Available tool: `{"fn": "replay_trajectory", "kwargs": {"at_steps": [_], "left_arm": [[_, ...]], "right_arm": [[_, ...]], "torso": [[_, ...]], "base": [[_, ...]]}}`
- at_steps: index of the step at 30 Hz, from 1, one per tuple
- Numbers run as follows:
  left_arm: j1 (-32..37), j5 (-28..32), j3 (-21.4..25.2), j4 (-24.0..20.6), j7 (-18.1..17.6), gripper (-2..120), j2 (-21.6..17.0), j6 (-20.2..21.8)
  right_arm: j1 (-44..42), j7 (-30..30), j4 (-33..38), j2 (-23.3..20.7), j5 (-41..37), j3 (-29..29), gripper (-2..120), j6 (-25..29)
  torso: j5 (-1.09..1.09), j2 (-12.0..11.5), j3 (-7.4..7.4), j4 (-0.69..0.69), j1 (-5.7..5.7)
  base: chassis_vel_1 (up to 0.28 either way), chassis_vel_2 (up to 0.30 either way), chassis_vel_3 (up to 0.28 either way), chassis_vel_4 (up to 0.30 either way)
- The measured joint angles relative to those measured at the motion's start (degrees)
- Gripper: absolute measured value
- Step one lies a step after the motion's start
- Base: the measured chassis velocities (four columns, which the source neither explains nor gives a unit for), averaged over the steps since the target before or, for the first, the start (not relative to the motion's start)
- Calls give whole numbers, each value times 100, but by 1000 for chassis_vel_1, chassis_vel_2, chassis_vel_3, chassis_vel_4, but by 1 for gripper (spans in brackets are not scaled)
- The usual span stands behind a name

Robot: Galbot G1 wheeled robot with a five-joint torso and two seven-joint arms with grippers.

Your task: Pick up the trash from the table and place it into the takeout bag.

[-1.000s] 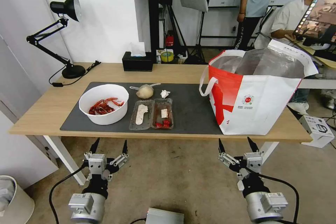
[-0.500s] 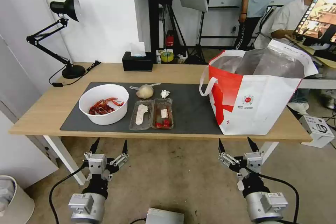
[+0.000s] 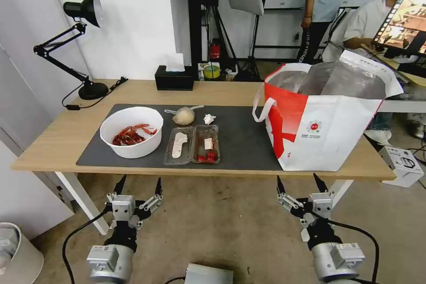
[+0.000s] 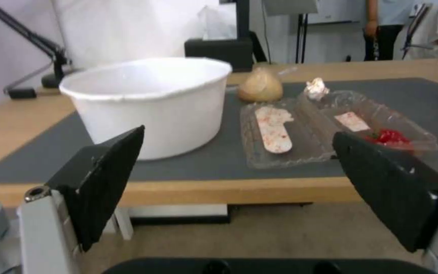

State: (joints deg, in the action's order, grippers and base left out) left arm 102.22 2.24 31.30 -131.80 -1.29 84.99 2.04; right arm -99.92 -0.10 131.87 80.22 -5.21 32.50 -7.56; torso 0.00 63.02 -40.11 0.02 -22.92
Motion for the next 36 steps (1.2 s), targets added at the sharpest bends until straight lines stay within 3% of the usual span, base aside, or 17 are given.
{"fn": "replay_trajectory", "kwargs": {"at_steps": [2,5,6,13,15,21,36], "left_arm": [[-69,153,-17,-11,-90,100,-70,154],[-345,803,-85,-69,-478,100,-354,812],[-345,803,-85,-69,-478,100,-354,812],[-864,2009,-214,-170,-1201,100,-885,2035],[-910,2117,-225,-179,-1261,100,-933,2145],[-1268,2944,-312,-246,-1754,100,-1299,2983],[-1270,3098,-250,-351,-1638,100,-1376,2793]], "right_arm": [[67,-4,5,-120,-102,22,100,-150],[202,-5,18,-401,-349,63,100,-468],[202,-5,18,-401,-349,63,100,-468],[664,-23,111,-1235,-1217,233,100,-1609],[705,-25,121,-1315,-1297,249,100,-1713],[1009,-39,190,-1881,-1871,366,100,-2458],[1016,30,208,-1903,-1967,342,100,-2506]], "torso": [[0,0,0,0,0],[0,0,0,-2,0],[0,0,0,-2,0],[0,0,-1,-2,0],[0,0,-1,-2,0],[-1,0,-1,0,0],[-1,0,0,-2,0]], "base": [[0,0,0,0],[0,0,0,0],[0,0,0,0],[0,0,0,0],[0,0,0,0],[0,0,0,0],[0,0,0,0]]}}
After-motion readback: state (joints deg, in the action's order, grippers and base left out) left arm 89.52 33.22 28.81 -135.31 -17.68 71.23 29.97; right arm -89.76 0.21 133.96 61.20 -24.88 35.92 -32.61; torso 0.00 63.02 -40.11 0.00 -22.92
